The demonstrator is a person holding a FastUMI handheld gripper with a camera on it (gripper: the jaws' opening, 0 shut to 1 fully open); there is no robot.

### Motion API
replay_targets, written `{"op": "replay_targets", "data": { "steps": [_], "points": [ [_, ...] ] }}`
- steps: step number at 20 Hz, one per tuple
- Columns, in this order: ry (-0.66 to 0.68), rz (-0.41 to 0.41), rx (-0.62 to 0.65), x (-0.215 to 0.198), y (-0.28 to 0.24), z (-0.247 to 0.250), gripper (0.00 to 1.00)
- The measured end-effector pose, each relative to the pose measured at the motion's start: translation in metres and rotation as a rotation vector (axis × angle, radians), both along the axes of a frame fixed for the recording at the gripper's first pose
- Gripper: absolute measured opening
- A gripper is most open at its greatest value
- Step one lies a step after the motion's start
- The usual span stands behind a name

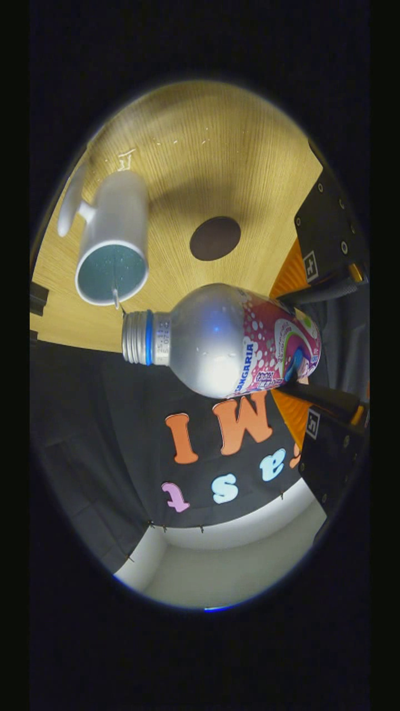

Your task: Take the bottle from table, then pour the juice into the cup, finally place the bottle on the coaster

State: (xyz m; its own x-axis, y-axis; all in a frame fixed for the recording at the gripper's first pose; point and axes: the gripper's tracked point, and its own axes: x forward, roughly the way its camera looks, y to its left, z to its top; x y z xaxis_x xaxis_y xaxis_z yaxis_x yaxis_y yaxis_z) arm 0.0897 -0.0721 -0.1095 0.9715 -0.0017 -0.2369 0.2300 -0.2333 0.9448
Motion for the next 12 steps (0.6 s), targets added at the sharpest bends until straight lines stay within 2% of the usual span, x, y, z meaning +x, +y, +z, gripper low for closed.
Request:
{"op": "replay_targets", "data": {
  "steps": [12],
  "points": [
    [0.01, -0.016, 0.056, 0.0021, -0.0034, 0.0059, 0.67]
  ]
}}
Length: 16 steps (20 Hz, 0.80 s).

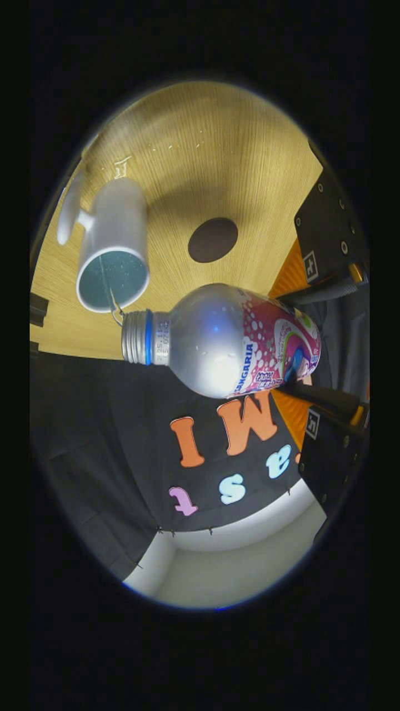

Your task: Take the bottle from table, then pour the juice into the cup, finally place the bottle on the coaster

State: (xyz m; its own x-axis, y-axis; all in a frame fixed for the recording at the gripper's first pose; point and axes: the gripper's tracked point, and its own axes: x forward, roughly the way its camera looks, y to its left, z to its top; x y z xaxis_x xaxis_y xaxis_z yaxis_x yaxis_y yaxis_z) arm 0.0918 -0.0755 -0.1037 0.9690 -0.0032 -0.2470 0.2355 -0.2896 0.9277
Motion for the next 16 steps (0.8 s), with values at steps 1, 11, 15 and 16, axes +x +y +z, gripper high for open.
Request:
{"op": "replay_targets", "data": {
  "steps": [1, 11, 15, 16],
  "points": [
    [0.001, -0.002, 0.006, 0.0005, -0.0008, 0.0001, 0.67],
    [0.024, -0.012, 0.056, 0.0004, -0.0051, -0.0047, 0.67],
    [0.029, -0.02, 0.07, 0.0024, -0.0073, -0.0057, 0.67],
    [0.03, -0.021, 0.075, 0.0016, -0.0077, -0.0049, 0.67]
  ]
}}
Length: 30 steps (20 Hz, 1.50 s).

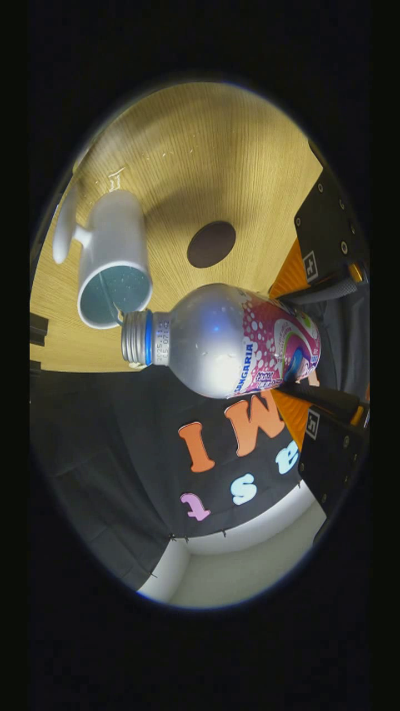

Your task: Take the bottle from table, then pour the juice into the cup, finally place the bottle on the coaster

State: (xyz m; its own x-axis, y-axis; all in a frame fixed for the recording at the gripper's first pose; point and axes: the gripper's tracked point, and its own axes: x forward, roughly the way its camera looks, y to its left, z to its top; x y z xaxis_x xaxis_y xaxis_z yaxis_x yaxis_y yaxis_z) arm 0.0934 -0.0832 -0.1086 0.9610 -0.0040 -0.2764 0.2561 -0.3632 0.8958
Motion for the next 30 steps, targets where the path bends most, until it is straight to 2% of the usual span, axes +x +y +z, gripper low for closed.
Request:
{"op": "replay_targets", "data": {
  "steps": [19, 30],
  "points": [
    [-0.02, -0.05, 0.108, 0.007, -0.012, 0.014, 0.67],
    [-0.075, -0.108, 0.195, 0.012, -0.024, 0.025, 0.67]
  ]
}}
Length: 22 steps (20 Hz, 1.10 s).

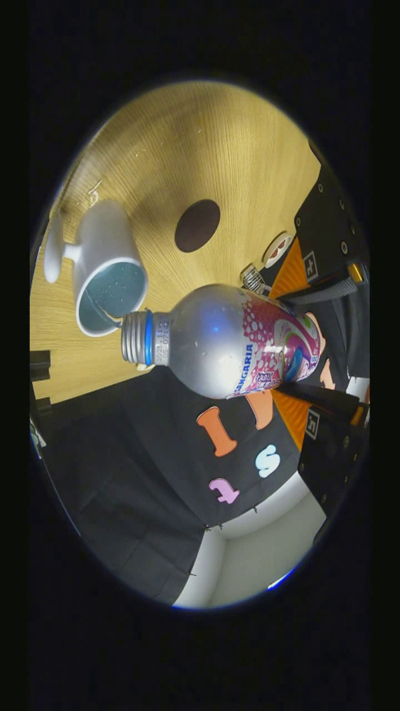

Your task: Take the bottle from table, then pour the juice into the cup, finally place the bottle on the coaster

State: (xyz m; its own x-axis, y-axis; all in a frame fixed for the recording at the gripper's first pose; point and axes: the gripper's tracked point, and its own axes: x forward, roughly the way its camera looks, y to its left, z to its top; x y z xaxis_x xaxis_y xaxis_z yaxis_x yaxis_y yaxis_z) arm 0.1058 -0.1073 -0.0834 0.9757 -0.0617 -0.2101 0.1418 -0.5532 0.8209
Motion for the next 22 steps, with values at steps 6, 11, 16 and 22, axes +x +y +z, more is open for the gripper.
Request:
{"op": "replay_targets", "data": {
  "steps": [6, 11, 16, 22],
  "points": [
    [-0.048, -0.045, 0.043, 0.003, -0.004, 0.008, 0.67],
    [-0.082, -0.067, 0.089, 0.005, -0.005, 0.013, 0.67],
    [-0.072, -0.061, 0.092, 0.003, -0.005, 0.013, 0.67],
    [-0.091, -0.076, 0.126, 0.003, -0.006, 0.016, 0.67]
  ]
}}
